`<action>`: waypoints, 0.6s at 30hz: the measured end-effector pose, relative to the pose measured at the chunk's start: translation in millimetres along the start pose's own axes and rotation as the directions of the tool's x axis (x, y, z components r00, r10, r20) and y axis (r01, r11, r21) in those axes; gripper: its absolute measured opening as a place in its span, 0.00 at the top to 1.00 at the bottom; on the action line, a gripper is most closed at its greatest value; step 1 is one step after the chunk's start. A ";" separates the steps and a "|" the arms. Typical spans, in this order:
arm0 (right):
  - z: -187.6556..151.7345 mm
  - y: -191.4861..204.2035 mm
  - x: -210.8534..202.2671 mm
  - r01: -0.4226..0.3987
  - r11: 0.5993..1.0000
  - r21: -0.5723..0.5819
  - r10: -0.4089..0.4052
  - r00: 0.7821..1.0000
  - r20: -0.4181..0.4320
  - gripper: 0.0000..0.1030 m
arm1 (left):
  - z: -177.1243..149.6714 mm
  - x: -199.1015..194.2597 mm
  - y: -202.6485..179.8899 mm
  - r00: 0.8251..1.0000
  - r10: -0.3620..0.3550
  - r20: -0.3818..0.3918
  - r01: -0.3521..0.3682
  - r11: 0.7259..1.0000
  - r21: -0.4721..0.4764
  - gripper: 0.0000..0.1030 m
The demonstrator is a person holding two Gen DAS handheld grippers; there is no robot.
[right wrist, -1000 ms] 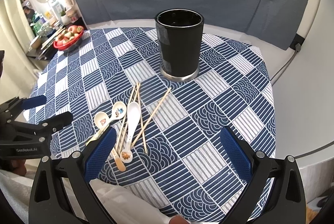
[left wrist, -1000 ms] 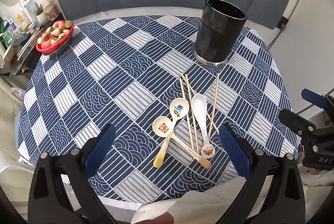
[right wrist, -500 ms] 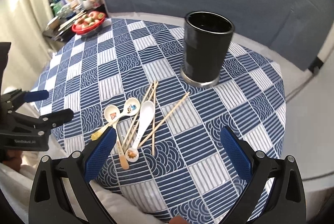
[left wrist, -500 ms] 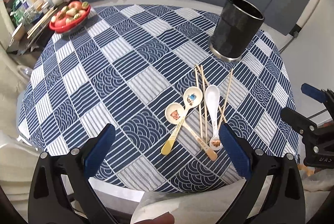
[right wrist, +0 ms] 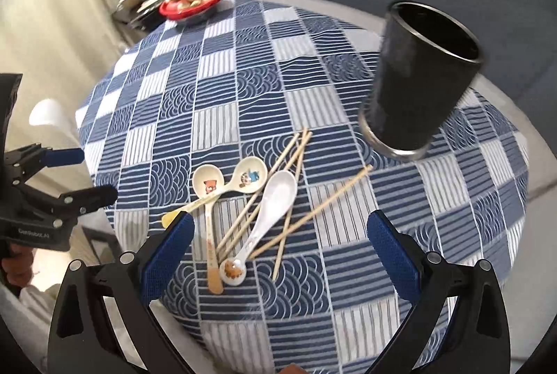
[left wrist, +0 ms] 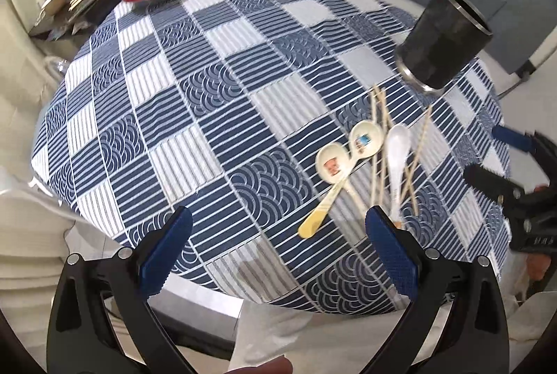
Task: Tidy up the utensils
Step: 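Move the right tool down toward the yellow-handled spoon's bowl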
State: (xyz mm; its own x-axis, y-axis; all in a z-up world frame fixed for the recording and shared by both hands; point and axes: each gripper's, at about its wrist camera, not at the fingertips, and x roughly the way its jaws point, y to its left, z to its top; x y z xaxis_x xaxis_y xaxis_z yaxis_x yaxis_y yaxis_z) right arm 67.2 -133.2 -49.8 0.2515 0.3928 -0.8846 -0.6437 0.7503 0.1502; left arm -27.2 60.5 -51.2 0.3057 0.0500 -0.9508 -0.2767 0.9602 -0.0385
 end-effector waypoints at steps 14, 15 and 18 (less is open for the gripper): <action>41.6 15.7 78.3 -0.148 0.974 -0.170 0.124 0.982 -0.140 0.08 | -25.4 54.2 13.5 0.991 -0.049 -0.122 0.045 0.998 -0.036 0.06; 43.4 16.4 84.4 -0.152 0.970 -0.188 0.125 0.980 -0.152 0.08 | -26.5 56.8 14.1 0.991 -0.050 -0.125 0.046 0.998 -0.034 0.06; 47.8 18.1 99.5 -0.180 0.957 -0.227 0.139 0.973 -0.186 0.09 | -29.3 63.9 15.2 0.990 -0.056 -0.131 0.053 0.998 -0.033 0.06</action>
State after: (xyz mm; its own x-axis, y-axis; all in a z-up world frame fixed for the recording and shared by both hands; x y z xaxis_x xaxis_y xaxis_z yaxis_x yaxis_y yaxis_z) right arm 115.2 -55.2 -114.0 0.0207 0.3870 -0.9218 -0.8257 0.5265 0.2025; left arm -38.6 70.2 -121.5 0.1992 -0.0407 -0.9791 -0.2899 0.9520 -0.0985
